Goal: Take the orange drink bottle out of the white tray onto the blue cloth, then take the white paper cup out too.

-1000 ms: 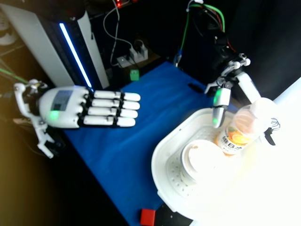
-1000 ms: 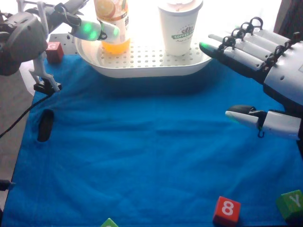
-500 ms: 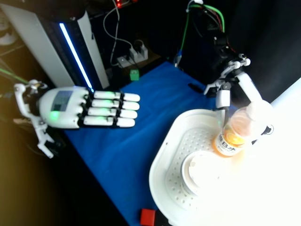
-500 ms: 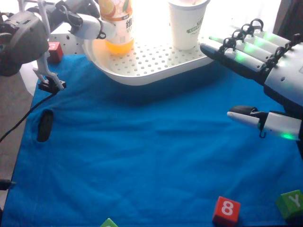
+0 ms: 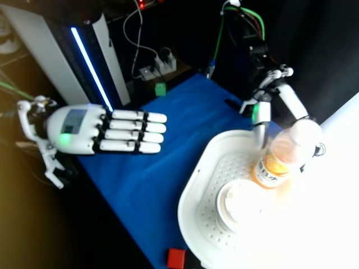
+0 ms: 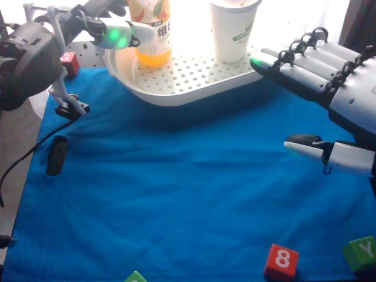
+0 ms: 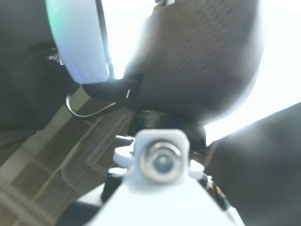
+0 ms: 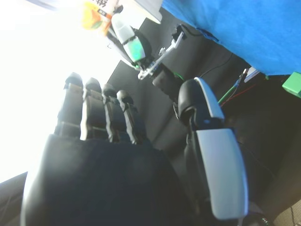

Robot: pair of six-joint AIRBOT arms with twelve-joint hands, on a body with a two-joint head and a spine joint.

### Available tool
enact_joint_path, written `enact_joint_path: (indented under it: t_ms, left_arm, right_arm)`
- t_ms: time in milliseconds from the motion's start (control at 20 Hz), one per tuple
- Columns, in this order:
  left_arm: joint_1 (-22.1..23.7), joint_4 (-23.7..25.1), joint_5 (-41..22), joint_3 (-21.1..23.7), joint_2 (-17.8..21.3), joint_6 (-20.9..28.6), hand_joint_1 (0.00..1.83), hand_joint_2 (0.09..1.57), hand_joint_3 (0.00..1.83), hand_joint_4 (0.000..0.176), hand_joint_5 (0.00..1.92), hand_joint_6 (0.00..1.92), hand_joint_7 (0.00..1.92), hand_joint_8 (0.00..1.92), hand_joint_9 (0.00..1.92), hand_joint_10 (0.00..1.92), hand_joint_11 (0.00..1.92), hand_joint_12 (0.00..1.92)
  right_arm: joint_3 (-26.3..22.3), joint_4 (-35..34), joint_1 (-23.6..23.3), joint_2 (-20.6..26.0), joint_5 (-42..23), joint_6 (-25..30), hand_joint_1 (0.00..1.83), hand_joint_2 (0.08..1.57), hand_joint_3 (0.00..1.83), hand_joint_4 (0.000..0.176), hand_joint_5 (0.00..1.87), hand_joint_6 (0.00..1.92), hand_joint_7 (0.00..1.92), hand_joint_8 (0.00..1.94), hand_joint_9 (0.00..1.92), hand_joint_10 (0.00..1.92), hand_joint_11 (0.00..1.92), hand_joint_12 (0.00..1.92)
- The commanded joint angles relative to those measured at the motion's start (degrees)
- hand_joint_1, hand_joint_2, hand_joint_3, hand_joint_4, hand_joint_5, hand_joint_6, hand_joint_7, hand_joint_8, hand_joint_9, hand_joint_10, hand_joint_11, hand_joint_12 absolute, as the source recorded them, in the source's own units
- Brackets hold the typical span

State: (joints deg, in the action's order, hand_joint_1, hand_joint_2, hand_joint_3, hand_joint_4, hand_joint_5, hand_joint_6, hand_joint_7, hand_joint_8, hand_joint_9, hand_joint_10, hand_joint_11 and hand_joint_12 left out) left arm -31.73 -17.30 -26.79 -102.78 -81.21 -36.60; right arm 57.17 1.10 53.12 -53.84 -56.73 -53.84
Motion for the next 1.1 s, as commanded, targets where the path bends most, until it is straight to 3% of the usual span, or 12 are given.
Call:
enact_joint_path:
  t_ms: [0, 50, 100, 250, 450, 600, 650, 700, 750, 800, 900, 1050]
  left_arm:
    - [0.56, 0.11, -7.88, -0.02, -0.02, 0.41, 0.86, 1.07, 0.0, 0.121, 0.05, 0.31, 0.11, 0.27, 0.0, 0.77, 0.0, 1.28]
    - [0.56, 0.34, -8.0, 0.0, -0.22, 0.51, 0.85, 1.06, 0.0, 0.124, 0.06, 0.23, 0.13, 0.15, 0.0, 0.7, 0.0, 1.24]
    - [0.57, 0.39, -7.91, -0.05, -0.35, 0.53, 0.85, 1.04, 0.0, 0.098, 0.08, 0.15, 0.17, 0.08, 0.0, 0.7, 0.0, 1.44]
    - [0.57, 0.39, -7.58, -0.38, -0.75, 0.58, 0.86, 1.07, 0.0, 0.092, 0.1, 0.1, 0.18, 0.05, 0.0, 0.7, 0.0, 1.58]
    - [0.5, 0.37, -7.74, -1.23, -1.42, 2.18, 0.89, 1.09, 0.01, 0.059, 0.13, 0.1, 0.21, 0.04, 0.0, 0.81, 0.0, 1.59]
    - [0.3, 0.37, -8.15, -1.91, -1.86, 3.52, 0.89, 1.12, 0.01, 0.059, 0.16, 0.1, 0.26, 0.06, 0.0, 1.02, 0.0, 1.69]
    - [0.3, 0.38, -7.95, -2.08, -1.95, 3.52, 0.87, 1.13, 0.01, 0.056, 0.19, 0.11, 0.29, 0.09, 0.0, 1.19, 0.0, 1.77]
    - [0.3, 0.38, -7.8, -2.21, -2.01, 3.52, 0.83, 1.15, 0.0, 0.044, 0.06, 0.93, 0.02, 1.37, 0.06, 1.69, 0.06, 1.91]
    - [0.3, 0.35, -7.58, -2.33, -2.04, 3.52, 0.87, 1.18, 0.01, 0.019, 0.01, 1.32, 0.01, 1.74, 0.12, 1.87, 0.21, 1.92]
    - [0.29, 0.12, -7.36, -2.52, -2.13, 3.52, 0.93, 1.2, 0.01, 0.014, 0.0, 1.58, 0.08, 1.88, 0.23, 1.91, 0.35, 1.92]
    - [0.01, -0.24, -7.33, -2.57, -2.2, 3.53, 0.98, 1.21, 0.01, 0.035, 0.0, 1.88, 0.19, 1.92, 0.34, 1.92, 0.49, 1.92]
    - [-0.37, -0.35, -8.11, -2.39, -2.12, 3.88, 0.98, 1.2, 0.0, 0.027, 0.0, 1.76, 0.15, 1.92, 0.3, 1.92, 0.46, 1.92]
  right_arm:
    - [0.15, -0.54, -0.34, -0.19, -7.3, 0.28, 0.71, 1.27, 0.0, 0.0, 0.0, 0.0, 0.0, 0.0, 0.0, 0.0, 0.0, 1.1]
    - [0.16, -0.58, -0.28, -0.19, -7.3, 0.28, 0.71, 1.27, 0.0, 0.0, 0.0, 0.0, 0.0, 0.0, 0.0, 0.0, 0.0, 1.16]
    - [0.16, -0.59, -0.27, -0.19, -7.3, 0.28, 0.72, 1.27, 0.0, 0.0, 0.0, 0.0, 0.0, 0.0, 0.0, 0.0, 0.0, 1.26]
    - [0.16, -0.65, -0.19, -0.24, -7.31, 0.28, 0.69, 1.27, 0.0, 0.0, 0.0, 0.0, 0.0, 0.0, 0.0, 0.0, 0.0, 1.26]
    - [0.13, -0.81, 0.04, -0.37, -7.31, 0.28, 0.7, 1.27, 0.0, 0.0, 0.0, 0.0, 0.0, 0.0, 0.0, 0.0, 0.0, 1.42]
    - [0.08, -0.91, 0.16, -0.42, -7.32, 0.28, 0.72, 1.26, 0.0, 0.0, 0.0, 0.0, 0.0, 0.0, 0.0, 0.0, 0.0, 1.34]
    - [0.08, -0.91, 0.2, -0.42, -7.32, 0.28, 0.73, 1.26, 0.0, 0.0, 0.0, 0.0, 0.0, 0.0, 0.0, 0.0, 0.0, 1.34]
    - [0.08, -0.98, 0.26, -0.42, -7.32, 0.28, 0.74, 1.26, 0.0, 0.0, 0.0, 0.0, 0.0, 0.0, 0.0, 0.0, 0.0, 1.34]
    - [0.07, -1.05, 0.32, -0.42, -7.32, 0.28, 0.73, 1.27, 0.0, 0.0, 0.0, 0.0, 0.0, 0.0, 0.0, 0.0, 0.0, 1.34]
    - [0.05, -1.09, 0.35, -0.42, -7.32, 0.28, 0.73, 1.26, 0.0, 0.0, 0.0, 0.0, 0.0, 0.0, 0.0, 0.0, 0.0, 1.34]
    - [-0.01, -1.16, 0.44, -0.42, -7.32, 0.28, 0.72, 1.28, 0.0, 0.0, 0.0, 0.0, 0.0, 0.0, 0.0, 0.0, 0.0, 1.4]
    - [-0.04, -1.38, 0.63, -0.42, -7.32, 0.28, 0.72, 1.28, 0.0, 0.0, 0.0, 0.0, 0.0, 0.0, 0.0, 0.0, 0.0, 1.46]
